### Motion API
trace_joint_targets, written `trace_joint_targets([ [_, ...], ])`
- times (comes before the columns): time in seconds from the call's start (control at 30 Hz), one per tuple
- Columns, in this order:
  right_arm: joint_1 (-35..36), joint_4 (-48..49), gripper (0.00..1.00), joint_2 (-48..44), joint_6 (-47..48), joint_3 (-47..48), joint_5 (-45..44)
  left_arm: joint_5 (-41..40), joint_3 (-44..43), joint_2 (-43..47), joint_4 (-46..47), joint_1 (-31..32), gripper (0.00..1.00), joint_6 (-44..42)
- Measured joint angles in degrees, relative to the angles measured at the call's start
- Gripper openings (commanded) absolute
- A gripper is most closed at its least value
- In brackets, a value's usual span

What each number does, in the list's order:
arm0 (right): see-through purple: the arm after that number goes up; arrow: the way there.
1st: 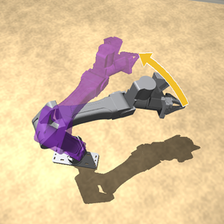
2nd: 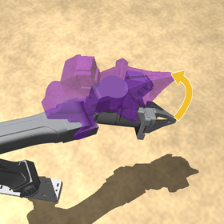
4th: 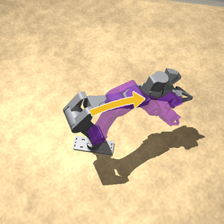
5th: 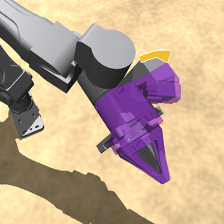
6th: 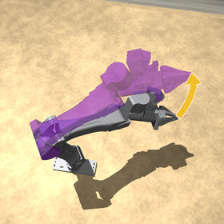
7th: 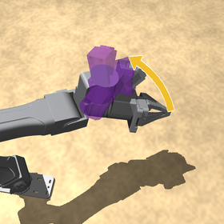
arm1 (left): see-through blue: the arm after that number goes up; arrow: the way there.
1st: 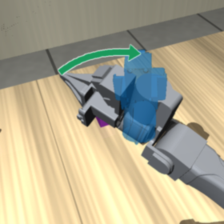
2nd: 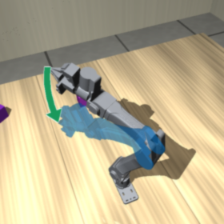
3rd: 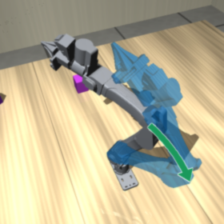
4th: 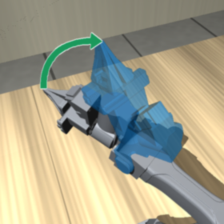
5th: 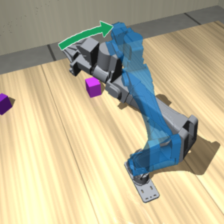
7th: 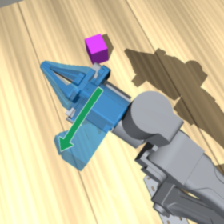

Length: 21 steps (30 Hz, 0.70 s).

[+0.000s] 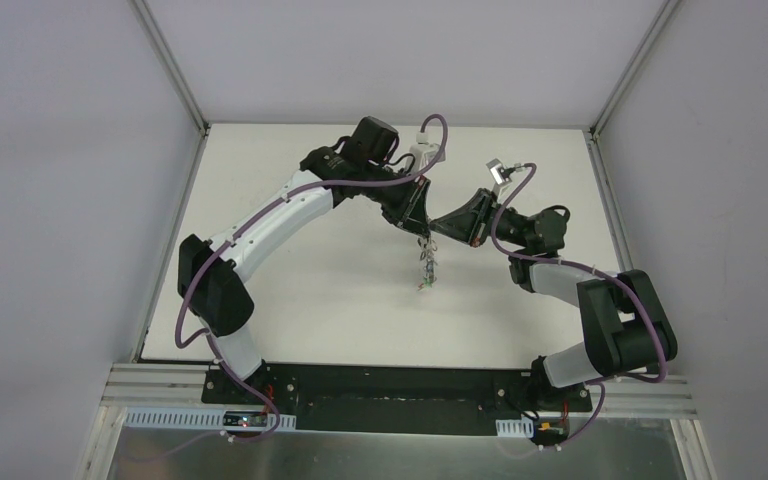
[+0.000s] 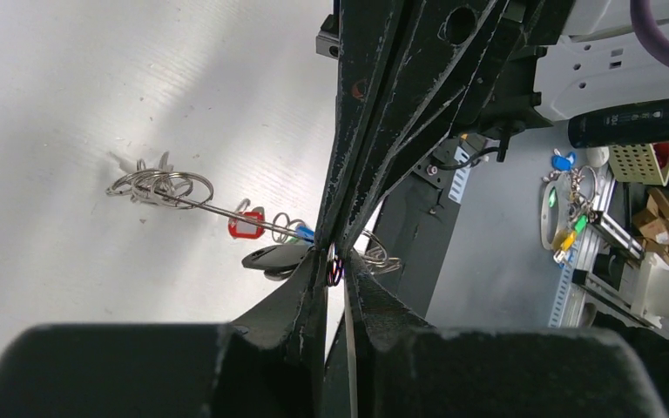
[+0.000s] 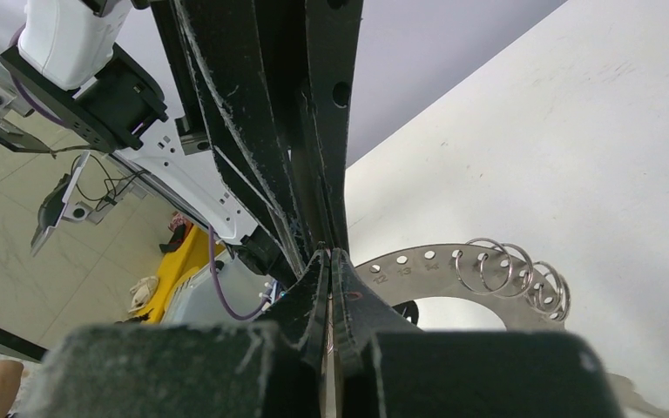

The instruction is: Put the keys on the keyring

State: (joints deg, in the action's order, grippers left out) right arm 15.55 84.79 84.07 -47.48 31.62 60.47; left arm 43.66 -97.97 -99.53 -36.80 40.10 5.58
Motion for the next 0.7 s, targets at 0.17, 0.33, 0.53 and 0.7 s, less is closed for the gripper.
trace_joint_targets([
  [0.17, -0.09, 0.09, 0.00, 0.02, 0.00, 0.00, 0.00, 1.16, 0.66, 0.00, 1.05, -0.48, 0.12, 1.11],
  [0.33, -0.11, 0.09, 0.00, 0.02, 0.11, 0.00, 0.02, 1.60, 0.83, 0.00, 1.44, -0.48, 0.00, 1.60],
  [0.53, -0.15, 0.44, 0.00, 0.04, 0.63, 0.17, 0.22, 2.47, 0.83, -0.07, 1.49, -0.83, 0.00, 1.66],
  [0.7, -0.15, 0.44, 0.17, 0.22, 2.51, 0.35, 1.88, 2.32, -1.09, -1.07, -1.84, -0.81, 0.00, -1.57],
])
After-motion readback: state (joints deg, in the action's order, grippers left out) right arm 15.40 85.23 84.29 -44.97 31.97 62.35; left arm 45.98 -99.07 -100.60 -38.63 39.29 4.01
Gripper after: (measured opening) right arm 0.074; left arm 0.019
